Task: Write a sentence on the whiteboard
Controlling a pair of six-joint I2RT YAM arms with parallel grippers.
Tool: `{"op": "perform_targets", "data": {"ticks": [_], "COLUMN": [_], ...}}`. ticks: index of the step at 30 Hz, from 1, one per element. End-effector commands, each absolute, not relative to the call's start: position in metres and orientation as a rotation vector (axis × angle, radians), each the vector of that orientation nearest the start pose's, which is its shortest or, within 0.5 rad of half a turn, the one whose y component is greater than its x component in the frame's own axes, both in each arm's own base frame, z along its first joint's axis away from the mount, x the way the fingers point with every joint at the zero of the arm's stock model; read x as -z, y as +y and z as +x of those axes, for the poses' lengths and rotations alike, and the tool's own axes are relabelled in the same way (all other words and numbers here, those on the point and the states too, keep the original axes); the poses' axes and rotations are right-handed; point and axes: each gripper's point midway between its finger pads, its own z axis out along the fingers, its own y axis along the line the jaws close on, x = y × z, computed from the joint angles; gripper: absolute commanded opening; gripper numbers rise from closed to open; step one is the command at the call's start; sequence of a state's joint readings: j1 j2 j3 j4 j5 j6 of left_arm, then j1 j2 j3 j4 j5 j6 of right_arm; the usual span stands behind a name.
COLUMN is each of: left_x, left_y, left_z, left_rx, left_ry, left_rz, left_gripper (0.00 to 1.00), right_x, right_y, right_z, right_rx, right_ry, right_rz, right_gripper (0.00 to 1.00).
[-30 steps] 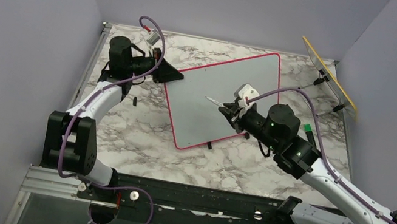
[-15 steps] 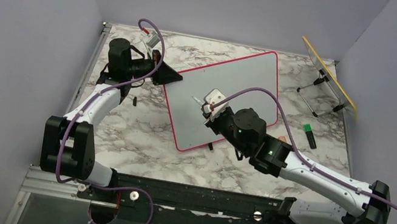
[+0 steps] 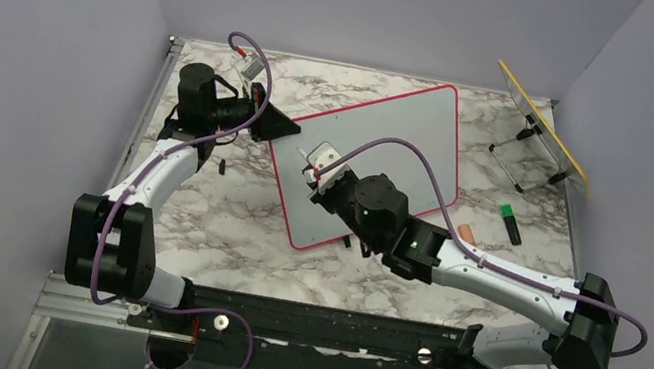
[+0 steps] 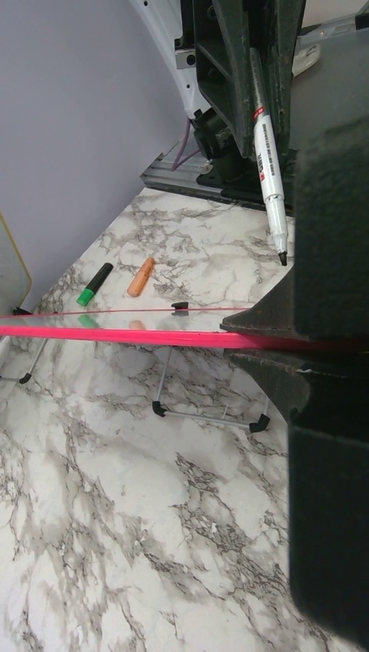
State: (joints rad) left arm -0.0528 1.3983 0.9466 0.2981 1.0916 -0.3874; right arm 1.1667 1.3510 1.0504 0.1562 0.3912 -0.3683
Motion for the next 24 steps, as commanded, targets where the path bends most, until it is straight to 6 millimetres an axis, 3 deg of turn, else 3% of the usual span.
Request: {"op": "perform_targets", "data": {"ticks": [1,24], "left_x": [-0.248,-0.246], "left_y": [-0.178,-0.179], "left_z": [0.347,0.347], "left_rx": [1.204,1.217], "left_ry": [1.744,1.750], "left_rz": [0.555,0.555], "left_gripper": [0.00,0.00], "right_x": [-0.309,-0.291], "right_y": [0.381,0.393], "right_z": [0.251,0.261], "right_rx": [-0.260,-0.201], "right_ry": [1.364,1.414], "right_rz": [-0.905,-0.933], "right_gripper": [0.01,0.01]}}
